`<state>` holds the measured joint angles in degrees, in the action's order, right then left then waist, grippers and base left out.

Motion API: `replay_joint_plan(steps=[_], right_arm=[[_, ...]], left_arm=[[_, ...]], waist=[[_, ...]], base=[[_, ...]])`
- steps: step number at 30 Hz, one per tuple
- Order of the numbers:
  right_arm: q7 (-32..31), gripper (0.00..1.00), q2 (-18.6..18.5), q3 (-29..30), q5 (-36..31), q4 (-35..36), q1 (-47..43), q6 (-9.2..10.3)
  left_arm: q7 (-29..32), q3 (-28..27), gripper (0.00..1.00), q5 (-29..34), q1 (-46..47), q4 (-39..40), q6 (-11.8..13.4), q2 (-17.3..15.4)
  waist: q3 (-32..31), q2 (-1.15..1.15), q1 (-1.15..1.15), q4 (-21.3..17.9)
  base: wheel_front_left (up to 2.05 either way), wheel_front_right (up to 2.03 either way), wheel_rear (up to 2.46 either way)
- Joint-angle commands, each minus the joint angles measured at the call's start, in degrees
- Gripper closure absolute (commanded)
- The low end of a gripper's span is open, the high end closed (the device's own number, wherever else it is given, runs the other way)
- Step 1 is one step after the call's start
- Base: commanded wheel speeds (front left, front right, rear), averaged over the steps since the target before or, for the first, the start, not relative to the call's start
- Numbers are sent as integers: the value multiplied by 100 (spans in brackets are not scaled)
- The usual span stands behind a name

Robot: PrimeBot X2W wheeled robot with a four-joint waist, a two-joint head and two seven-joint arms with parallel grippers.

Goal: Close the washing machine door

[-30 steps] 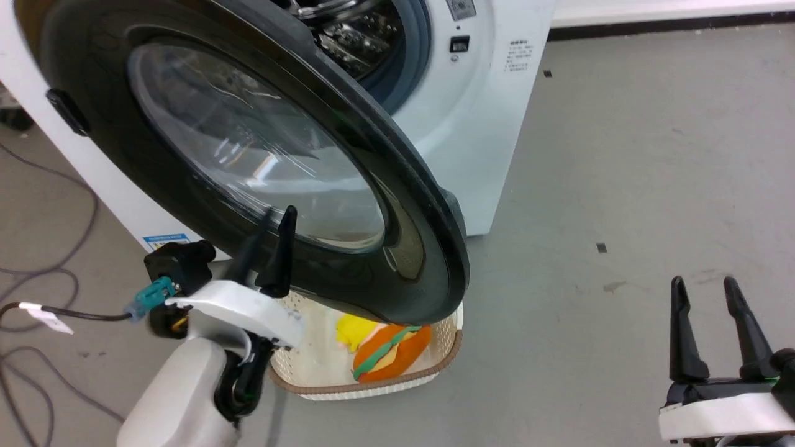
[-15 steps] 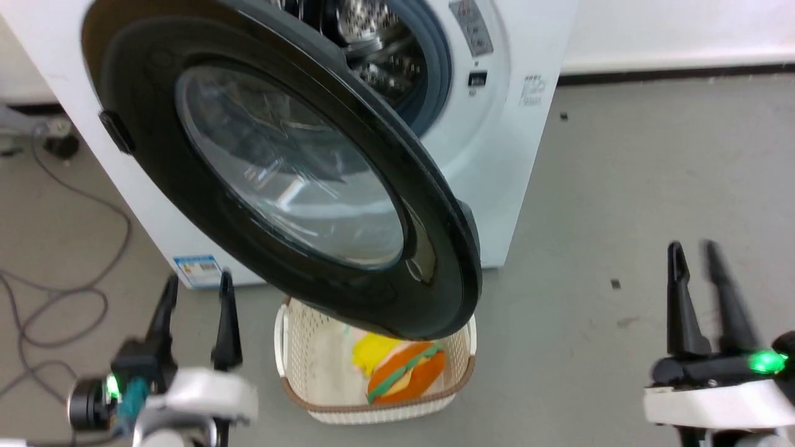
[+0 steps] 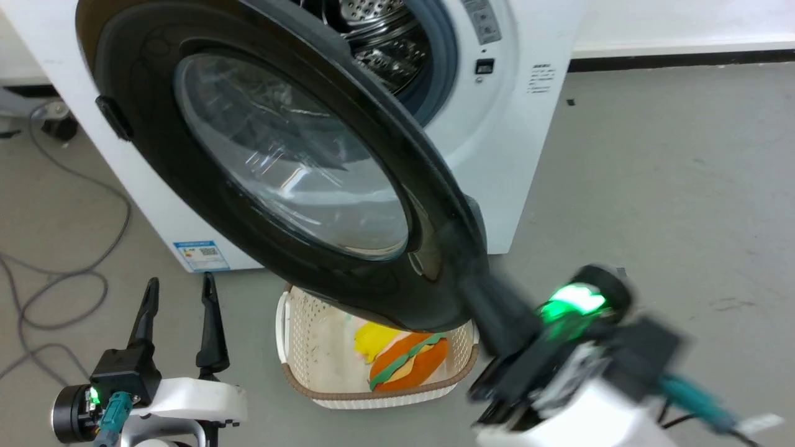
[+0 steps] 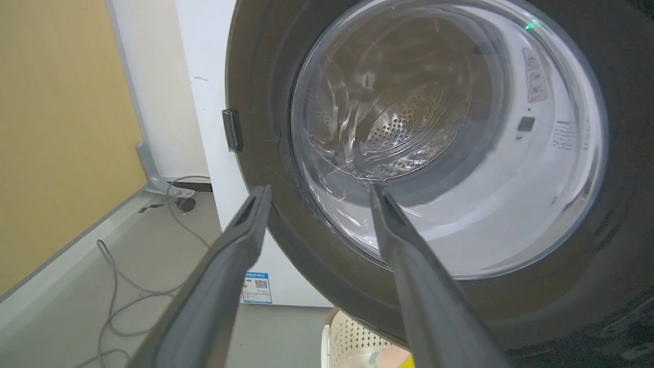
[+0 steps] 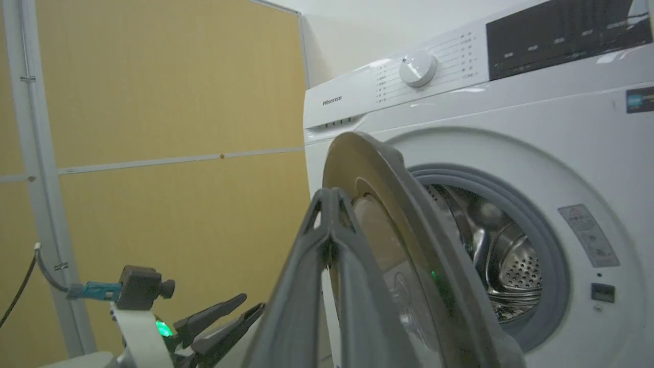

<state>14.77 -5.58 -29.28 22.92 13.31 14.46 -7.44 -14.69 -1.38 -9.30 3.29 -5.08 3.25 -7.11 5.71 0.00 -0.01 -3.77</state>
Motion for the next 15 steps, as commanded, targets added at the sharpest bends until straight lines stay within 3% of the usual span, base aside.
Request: replay_joint_plan(steps=[1, 6, 15], right_arm=[[23, 100, -205, -295, -86, -258, 194, -5], [23, 100, -622, -947, -563, -1333, 641, -5], [23, 100, -766, -698, -913, -2839, 1251, -5]], left_arm=[[-30, -48, 0, 84, 56, 49, -53, 62], [-30, -187, 0, 198, 105, 65, -154, 173], [-30, -310, 0, 316, 202, 72, -288, 316]], waist=[[43, 0, 1, 41], [126, 0, 1, 113], [274, 0, 1, 220]], base=[[0, 0, 0], [0, 0, 0], [0, 0, 0]])
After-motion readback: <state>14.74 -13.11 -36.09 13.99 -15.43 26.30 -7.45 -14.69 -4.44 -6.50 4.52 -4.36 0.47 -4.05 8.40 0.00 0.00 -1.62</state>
